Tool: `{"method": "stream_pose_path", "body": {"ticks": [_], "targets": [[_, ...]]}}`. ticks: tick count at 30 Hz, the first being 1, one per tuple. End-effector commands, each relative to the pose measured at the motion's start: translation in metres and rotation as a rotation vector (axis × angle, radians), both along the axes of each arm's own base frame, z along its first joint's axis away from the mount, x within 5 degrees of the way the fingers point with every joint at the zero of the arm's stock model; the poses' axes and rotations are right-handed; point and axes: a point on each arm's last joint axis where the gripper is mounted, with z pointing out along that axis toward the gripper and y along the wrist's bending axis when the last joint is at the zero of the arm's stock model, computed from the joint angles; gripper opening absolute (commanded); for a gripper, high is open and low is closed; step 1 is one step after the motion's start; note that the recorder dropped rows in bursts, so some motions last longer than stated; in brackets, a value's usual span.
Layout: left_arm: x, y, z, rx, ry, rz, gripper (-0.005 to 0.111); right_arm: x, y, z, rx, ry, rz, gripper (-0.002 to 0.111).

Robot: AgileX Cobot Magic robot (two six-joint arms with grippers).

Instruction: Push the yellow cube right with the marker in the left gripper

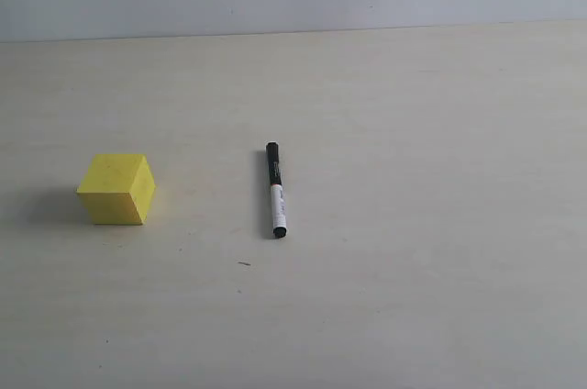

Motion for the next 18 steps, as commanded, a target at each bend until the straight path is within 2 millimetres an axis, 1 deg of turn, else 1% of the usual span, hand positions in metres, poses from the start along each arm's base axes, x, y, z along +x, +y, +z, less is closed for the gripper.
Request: {"method": "stream_pose_path", "body": {"ticks": [1,7,18], "targets": [[0.0003,-0.0005,0.0019,0.003,-0.008,-0.009,0.000,0.0000,-0.0003,-0.0009,-0.006,-0.007,-0.002,0.000],[0.0004,0.0010,0.0020,0.058,-0.010,-0.008,0.000,-0.0001,-0.0002,-0.0012,-0.006,-0.004,-0.001,0.000],[0.0004,0.0010,0.0020,0.058,-0.010,-0.008,0.000,-0.0001,-0.0002,-0.0012,-0.006,-0.004,-0.001,0.000]]}}
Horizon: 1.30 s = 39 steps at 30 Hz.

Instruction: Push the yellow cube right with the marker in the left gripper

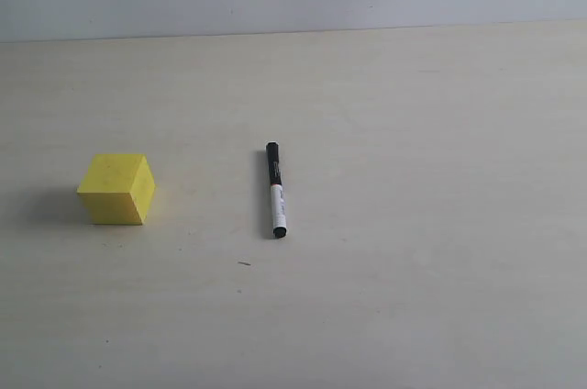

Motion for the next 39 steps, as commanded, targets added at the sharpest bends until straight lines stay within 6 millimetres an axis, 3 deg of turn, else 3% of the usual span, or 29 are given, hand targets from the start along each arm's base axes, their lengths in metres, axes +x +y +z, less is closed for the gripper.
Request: {"method": "stream_pose_path", "body": {"ticks": [1,32,35,39], "targets": [[0.000,0.000,0.002,0.008,-0.008,-0.007,0.000,0.000,0.000,-0.001,-0.006,-0.004,-0.001,0.000],[0.001,0.001,0.005,0.098,-0.044,-0.019,0.000,0.000,0.000,-0.001,-0.006,-0.004,-0.001,0.000],[0.003,-0.005,0.017,-0.244,-0.167,-0.013,0.000,0.000,0.000,-0.001,-0.006,-0.004,-0.001,0.000],[0.003,-0.005,0.035,-0.493,-0.353,-0.010,0.000,0.000,0.000,-0.001,-0.006,-0.004,-0.001,0.000]]}}
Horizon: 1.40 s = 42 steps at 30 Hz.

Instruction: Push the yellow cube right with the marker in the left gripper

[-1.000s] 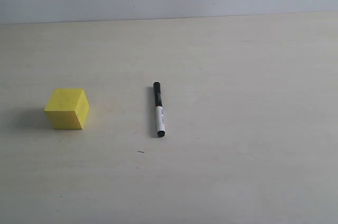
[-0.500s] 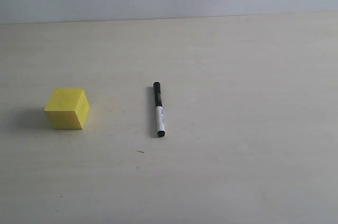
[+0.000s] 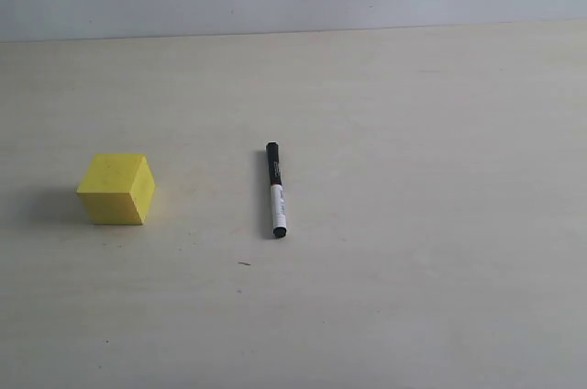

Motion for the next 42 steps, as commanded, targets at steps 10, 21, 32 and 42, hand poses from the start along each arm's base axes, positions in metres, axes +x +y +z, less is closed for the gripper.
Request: {"method": "stream_pose_path", "body": {"ticks": [10,21,32,42], "targets": [[-0.021,0.013,0.075,-0.650,-0.773,-0.052,0.000,0.000,0.000,-0.001,-0.006,-0.004,-0.001,0.000],[0.101,-0.008,0.205,-0.303,-0.063,-0.008,0.000,0.000,0.000,-0.001,-0.006,-0.004,-0.001,0.000],[0.217,-0.058,0.121,-0.001,0.873,-0.167,0.000,0.000,0.000,-0.001,-0.006,-0.004,-0.001,0.000],[0.234,-0.178,0.092,0.210,1.000,-0.334,0.000,0.000,0.000,-0.001,-0.008,-0.004,-0.001,0.000]]}}
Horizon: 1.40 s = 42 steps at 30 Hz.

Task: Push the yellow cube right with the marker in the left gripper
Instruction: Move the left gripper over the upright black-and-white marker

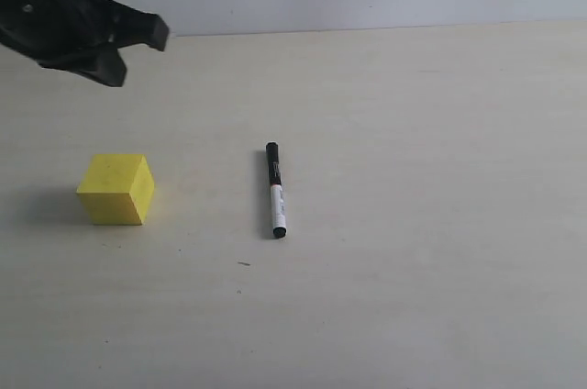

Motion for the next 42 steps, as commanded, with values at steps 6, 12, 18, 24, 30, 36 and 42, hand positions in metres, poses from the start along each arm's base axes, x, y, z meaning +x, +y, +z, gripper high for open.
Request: {"method": "stream_pose_path", "body": {"ticks": [6,12,18,24,30,36,42], "targets": [[0.006,-0.061,-0.011,0.028,0.021,-0.130,0.000,0.000,0.000,-0.001,-0.008,-0.004,-0.001,0.000],[0.010,-0.064,-0.017,0.036,0.014,-0.153,0.000,0.000,0.000,-0.001,-0.009,-0.006,-0.001,0.000],[0.010,-0.064,-0.017,0.033,0.010,-0.153,0.000,0.000,0.000,-0.001,-0.008,-0.008,-0.002,0.000],[0.010,-0.064,-0.017,0.033,0.010,-0.153,0.000,0.000,0.000,-0.001,-0.008,-0.008,-0.002,0.000],[0.010,-0.064,-0.017,0.033,0.010,-0.153,0.000,0.000,0.000,-0.001,-0.008,-0.008,-0.002,0.000],[0.011,-0.064,-0.017,0.029,0.004,-0.154,0.000,0.000,0.000,-0.001,-0.008,-0.008,-0.002,0.000],[0.016,-0.069,-0.017,-0.007,-0.042,-0.159,0.008,0.000,0.000,-0.001,-0.008,-0.008,-0.002,0.000]]}}
